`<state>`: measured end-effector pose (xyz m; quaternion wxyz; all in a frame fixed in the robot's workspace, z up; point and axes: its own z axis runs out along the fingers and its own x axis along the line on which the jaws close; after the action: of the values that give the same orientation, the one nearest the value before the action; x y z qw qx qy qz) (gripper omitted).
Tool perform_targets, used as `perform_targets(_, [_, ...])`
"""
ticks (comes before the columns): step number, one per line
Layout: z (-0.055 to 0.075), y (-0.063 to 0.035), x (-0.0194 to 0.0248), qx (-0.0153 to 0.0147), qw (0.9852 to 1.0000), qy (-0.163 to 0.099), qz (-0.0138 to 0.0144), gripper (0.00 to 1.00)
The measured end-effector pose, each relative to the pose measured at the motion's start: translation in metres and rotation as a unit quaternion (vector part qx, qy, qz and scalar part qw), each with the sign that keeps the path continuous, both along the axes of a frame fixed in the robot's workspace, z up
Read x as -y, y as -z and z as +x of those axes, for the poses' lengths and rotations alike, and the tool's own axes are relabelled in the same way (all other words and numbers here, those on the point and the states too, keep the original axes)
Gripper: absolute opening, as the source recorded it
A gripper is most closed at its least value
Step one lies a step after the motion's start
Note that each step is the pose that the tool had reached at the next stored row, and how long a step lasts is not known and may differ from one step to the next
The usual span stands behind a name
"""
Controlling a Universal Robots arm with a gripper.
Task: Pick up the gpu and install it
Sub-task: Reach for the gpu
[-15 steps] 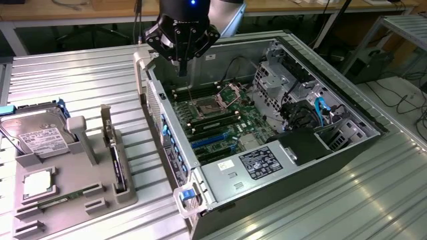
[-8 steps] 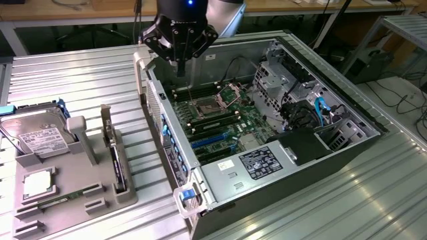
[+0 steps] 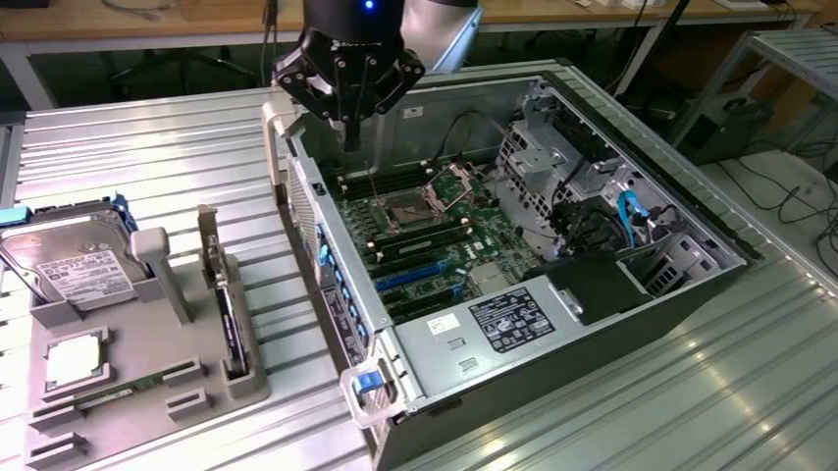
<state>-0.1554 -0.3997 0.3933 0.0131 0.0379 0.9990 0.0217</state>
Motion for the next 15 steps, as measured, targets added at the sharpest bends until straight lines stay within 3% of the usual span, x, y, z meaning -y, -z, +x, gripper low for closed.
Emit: perform_targets(15, [-0.0061, 0.0000, 0.0004, 0.0000, 1.0000, 0.000, 0.0000, 0.11])
